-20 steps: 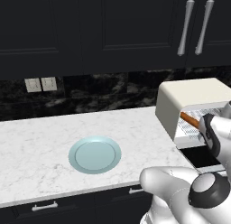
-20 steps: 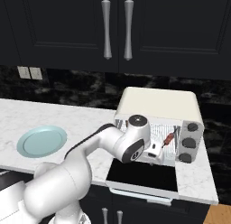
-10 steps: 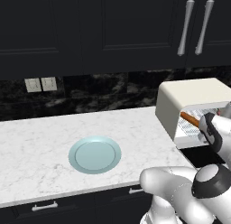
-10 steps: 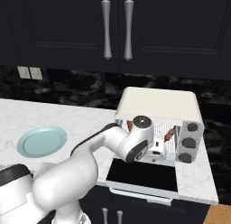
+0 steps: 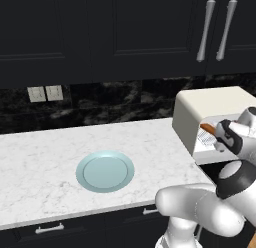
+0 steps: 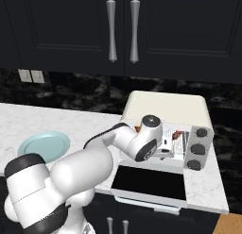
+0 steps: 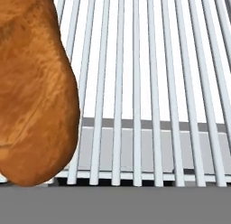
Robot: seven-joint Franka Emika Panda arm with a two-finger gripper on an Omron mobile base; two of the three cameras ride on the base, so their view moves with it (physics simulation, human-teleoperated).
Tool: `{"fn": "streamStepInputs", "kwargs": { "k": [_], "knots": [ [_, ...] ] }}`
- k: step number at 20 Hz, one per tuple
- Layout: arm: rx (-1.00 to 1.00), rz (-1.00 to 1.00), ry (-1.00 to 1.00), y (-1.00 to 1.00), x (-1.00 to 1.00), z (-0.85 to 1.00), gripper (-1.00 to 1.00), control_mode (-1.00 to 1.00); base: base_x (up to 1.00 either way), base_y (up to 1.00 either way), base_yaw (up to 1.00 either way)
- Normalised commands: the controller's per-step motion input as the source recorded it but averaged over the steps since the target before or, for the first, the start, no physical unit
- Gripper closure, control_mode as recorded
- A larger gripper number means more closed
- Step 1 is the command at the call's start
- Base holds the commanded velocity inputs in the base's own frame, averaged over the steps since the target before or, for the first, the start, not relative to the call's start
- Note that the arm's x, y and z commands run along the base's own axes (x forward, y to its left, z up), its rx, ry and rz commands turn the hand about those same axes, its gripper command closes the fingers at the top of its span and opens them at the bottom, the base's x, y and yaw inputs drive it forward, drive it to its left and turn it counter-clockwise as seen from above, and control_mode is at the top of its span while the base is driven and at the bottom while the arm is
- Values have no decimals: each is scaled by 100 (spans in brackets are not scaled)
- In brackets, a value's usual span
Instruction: Pick up the kebab skewer and baguette bread, and place them inside the toaster oven. Close the toaster oven door and start by setting the timer.
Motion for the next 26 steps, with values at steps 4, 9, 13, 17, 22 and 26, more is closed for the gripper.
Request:
{"fn": "streamStepInputs", "kwargs": {
  "k": [4, 9, 13, 17, 22, 26],
  "knots": [
    [0, 3, 0, 0, 45, -3, -100, -100, 0, 0, 0],
    [0, 4, 0, -1, 9, -18, -100, -100, 0, 0, 0],
    [0, 4, -3, -3, -14, -30, -100, -100, 0, 0, 0],
    [0, 3, -4, -3, -30, -20, -100, -100, 0, 0, 0],
    [0, 0, -5, 0, -75, -1, -100, -100, 0, 0, 0],
    [0, 0, -1, 0, -83, 23, -100, -100, 0, 0, 0]
  ]
}}
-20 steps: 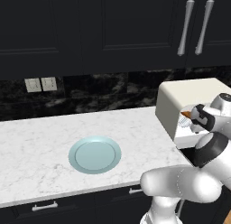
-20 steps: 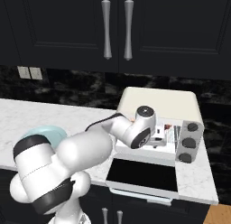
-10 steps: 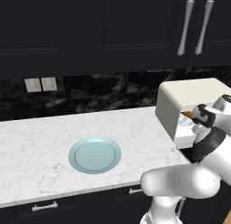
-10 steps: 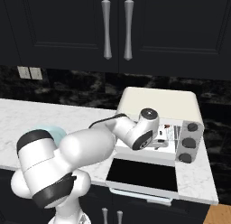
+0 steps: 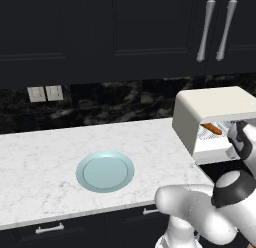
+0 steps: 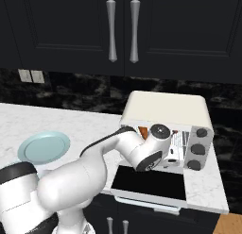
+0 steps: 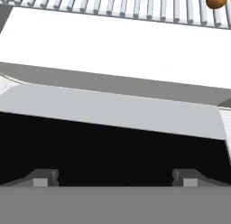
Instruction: Pick up the kebab skewer and baguette bread, and place them inside the toaster oven. Close the toaster oven door and start by setting the timer.
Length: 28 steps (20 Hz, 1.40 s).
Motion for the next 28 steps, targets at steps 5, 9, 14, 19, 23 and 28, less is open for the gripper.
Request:
{"fn": "streamStepInputs", "kwargs": {
  "k": [5, 9, 14, 19, 23, 28],
  "knots": [
    [0, -1, 0, 0, -99, 8, -100, -100, 0, 0, 0],
    [0, -9, 0, 5, -64, -9, -100, -100, 0, 0, 0],
    [0, -8, 1, 3, -55, -42, -100, -100, 0, 0, 0],
    [0, -3, 1, -2, -2, -45, -100, -100, 0, 0, 0],
    [0, 0, 0, -27, 4, -40, -100, -100, 0, 0, 0],
    [0, 0, 7, -6, -18, -32, -100, -100, 0, 0, 0]
  ]
}}
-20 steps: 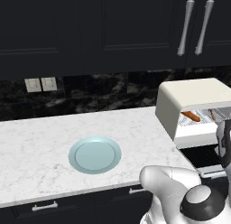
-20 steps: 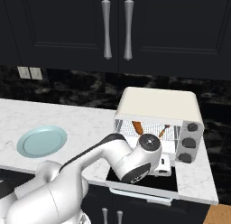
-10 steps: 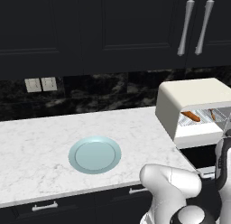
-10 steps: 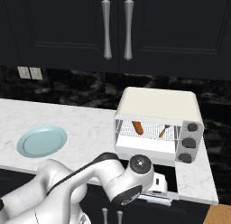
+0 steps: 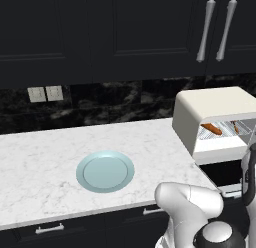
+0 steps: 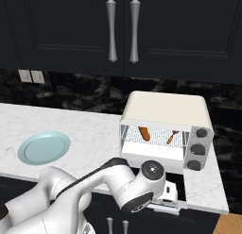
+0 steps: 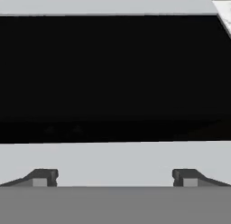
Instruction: Pick up the kebab skewer and baguette bread, and place them inside the toaster oven. Close the toaster oven door and start by setting the timer.
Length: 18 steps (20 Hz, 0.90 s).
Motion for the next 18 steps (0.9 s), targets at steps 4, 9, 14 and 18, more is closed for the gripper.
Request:
{"fn": "streamStepInputs", "kwargs": {
  "k": [4, 9, 14, 18],
  "knots": [
    [-1, 0, 2, 0, -62, 0, -100, -100, 0, 0, 0],
    [-4, 0, -1, 0, -72, -32, -100, -100, 0, 0, 0],
    [-2, 0, -2, 10, -5, -50, -100, -100, 0, 0, 0],
    [0, 0, 0, 1, 6, -41, -100, -100, 0, 0, 0]
  ]
}}
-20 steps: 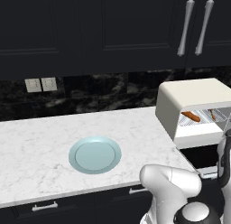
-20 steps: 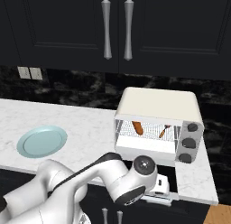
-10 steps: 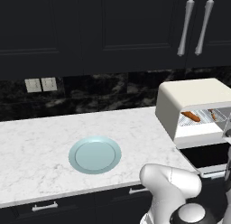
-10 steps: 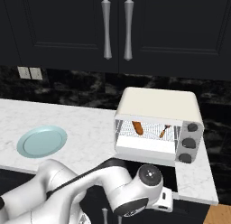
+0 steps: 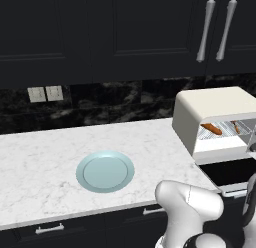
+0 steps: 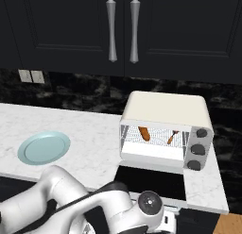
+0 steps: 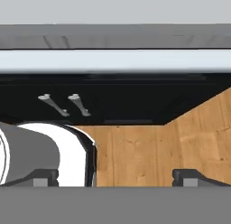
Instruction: Pick up the kebab skewer and baguette bread, and place them inside the toaster oven. Close the toaster oven door and start by setting the timer.
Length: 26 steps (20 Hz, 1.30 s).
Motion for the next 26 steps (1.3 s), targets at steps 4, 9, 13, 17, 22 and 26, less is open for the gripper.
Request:
{"fn": "streamStepInputs", "kwargs": {
  "k": [4, 9, 13, 17, 22, 26],
  "knots": [
    [0, 0, 0, 0, 2, -29, -100, -100, 0, 0, 0],
    [0, 0, 0, 0, 14, -7, -100, -100, 0, 0, 0],
    [0, 0, 0, 0, 38, 2, -100, -100, 0, 0, 0],
    [0, 0, 0, 0, 45, 2, -100, -100, 0, 0, 0],
    [0, 0, -4, 0, 23, 0, -100, -100, 0, 0, 0],
    [0, 0, -8, 0, 9, 10, -100, -100, 0, 0, 0]
  ]
}}
